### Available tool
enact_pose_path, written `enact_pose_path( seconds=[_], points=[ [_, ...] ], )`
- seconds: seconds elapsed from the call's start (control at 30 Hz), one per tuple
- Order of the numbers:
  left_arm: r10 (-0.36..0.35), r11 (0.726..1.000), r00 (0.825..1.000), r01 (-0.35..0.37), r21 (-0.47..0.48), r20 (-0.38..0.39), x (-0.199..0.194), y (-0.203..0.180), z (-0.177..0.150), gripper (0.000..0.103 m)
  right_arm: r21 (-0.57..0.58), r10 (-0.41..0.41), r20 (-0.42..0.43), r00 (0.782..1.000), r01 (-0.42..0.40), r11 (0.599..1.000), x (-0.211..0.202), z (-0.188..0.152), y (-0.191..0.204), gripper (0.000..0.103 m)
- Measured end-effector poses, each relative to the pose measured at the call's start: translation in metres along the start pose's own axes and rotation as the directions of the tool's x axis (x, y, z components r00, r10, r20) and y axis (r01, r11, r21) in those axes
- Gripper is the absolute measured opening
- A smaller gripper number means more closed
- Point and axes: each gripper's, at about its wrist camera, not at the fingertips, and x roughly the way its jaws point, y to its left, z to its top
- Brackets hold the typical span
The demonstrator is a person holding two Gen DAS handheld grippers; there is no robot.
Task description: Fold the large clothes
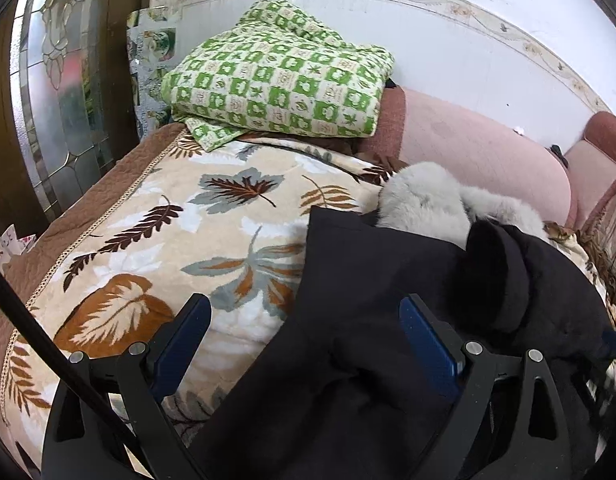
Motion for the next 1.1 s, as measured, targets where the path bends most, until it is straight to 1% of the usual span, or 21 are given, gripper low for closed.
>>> enact_pose_path(
  seconds=[0.07, 0.13, 0.2, 0.23, 0.27, 0.3, 0.4, 0.47, 0.5, 0.57, 0.67, 0.77, 0.83, 0.9, 0.97, 1.0, 1.03, 1.07, 1.1],
  points=[
    [-0.007, 1.0, 1.0, 0.007, 0.005, -0.004, 0.001, -0.002, -0.002, 0.095, 0.068, -0.032, 0.002, 0.999, 0.031, 0.997, 0.012, 0.011, -0.012, 0.059],
    [-0.021, 1.0, 1.0, 0.021, 0.01, -0.005, 0.0, -0.004, -0.001, 0.095, 0.131, -0.018, -0.021, 1.0, 0.021, 0.991, 0.035, 0.022, -0.013, 0.059],
    [-0.045, 0.999, 0.999, 0.045, 0.004, -0.002, -0.001, -0.004, 0.0, 0.095, 0.209, 0.04, -0.078, 0.996, -0.023, 0.978, 0.065, 0.026, -0.015, 0.059],
    [-0.059, 0.998, 0.998, 0.059, 0.0, -0.002, -0.002, -0.003, 0.001, 0.095, 0.241, 0.1, -0.133, 0.986, -0.066, 0.968, 0.084, 0.025, -0.014, 0.059],
    [-0.075, 0.997, 0.997, 0.075, -0.005, -0.003, -0.003, -0.003, 0.001, 0.095, 0.267, 0.143, -0.176, 0.974, -0.092, 0.959, 0.098, 0.02, -0.012, 0.059],
    [-0.093, 0.996, 0.996, 0.093, -0.008, -0.007, -0.004, -0.004, 0.002, 0.095, 0.279, 0.15, -0.182, 0.972, -0.096, 0.955, 0.101, 0.017, -0.01, 0.059],
    [-0.151, 0.988, 0.988, 0.15, -0.018, -0.039, -0.004, -0.006, 0.002, 0.095, 0.302, 0.155, -0.117, 0.981, -0.114, 0.946, 0.079, 0.006, -0.016, 0.059],
    [-0.208, 0.978, 0.976, 0.207, -0.019, -0.067, -0.002, -0.013, 0.002, 0.095, 0.324, 0.114, -0.056, 0.992, -0.09, 0.942, 0.054, -0.005, -0.026, 0.059],
    [-0.215, 0.977, 0.974, 0.215, -0.005, -0.069, 0.0, -0.019, 0.004, 0.095, 0.326, 0.088, -0.034, 0.996, -0.072, 0.943, 0.043, -0.012, -0.029, 0.059],
    [-0.193, 0.981, 0.979, 0.195, 0.021, -0.07, 0.004, -0.033, 0.006, 0.095, 0.321, 0.021, 0.009, 1.0, -0.023, 0.947, 0.027, -0.021, -0.038, 0.061],
    [-0.231, 0.97, 0.967, 0.237, 0.048, -0.106, 0.016, -0.063, 0.01, 0.095, 0.285, -0.028, 0.022, 0.999, 0.021, 0.958, 0.02, -0.022, -0.047, 0.063],
    [-0.273, 0.953, 0.947, 0.291, 0.087, -0.171, 0.034, -0.1, 0.015, 0.095, 0.287, -0.07, 0.027, 0.997, 0.059, 0.956, 0.018, -0.02, -0.057, 0.063],
    [-0.296, 0.937, 0.93, 0.327, 0.123, -0.218, 0.048, -0.125, 0.017, 0.095, 0.295, -0.088, 0.008, 0.996, 0.082, 0.952, 0.019, -0.022, -0.066, 0.064],
    [-0.315, 0.923, 0.91, 0.36, 0.135, -0.27, 0.063, -0.143, 0.018, 0.095, 0.292, -0.105, -0.005, 0.994, 0.102, 0.951, 0.021, -0.024, -0.068, 0.064],
    [-0.325, 0.917, 0.89, 0.379, 0.124, -0.318, 0.077, -0.156, 0.014, 0.095, 0.274, -0.126, -0.019, 0.992, 0.126, 0.953, 0.022, -0.024, -0.068, 0.064],
    [-0.324, 0.916, 0.885, 0.381, 0.122, -0.334, 0.08, -0.16, 0.013, 0.09, 0.27, -0.132, -0.024, 0.991, 0.134, 0.953, 0.022, -0.026, -0.069, 0.064],
    [-0.317, 0.917, 0.882, 0.379, 0.124, -0.348, 0.084, -0.165, 0.01, 0.082, 0.27, -0.133, -0.03, 0.991, 0.136, 0.953, 0.023, -0.026, -0.071, 0.064],
    [-0.304, 0.92, 0.881, 0.37, 0.128, -0.364, 0.087, -0.169, 0.007, 0.058, 0.272, -0.129, -0.039, 0.991, 0.135, 0.953, 0.025, -0.027, -0.073, 0.064],
    [-0.29, 0.923, 0.874, 0.363, 0.128, -0.389, 0.089, -0.172, 0.004, 0.039, 0.277, -0.127, -0.047, 0.991, 0.135, 0.951, 0.027, -0.028, -0.075, 0.064]
  ],
)
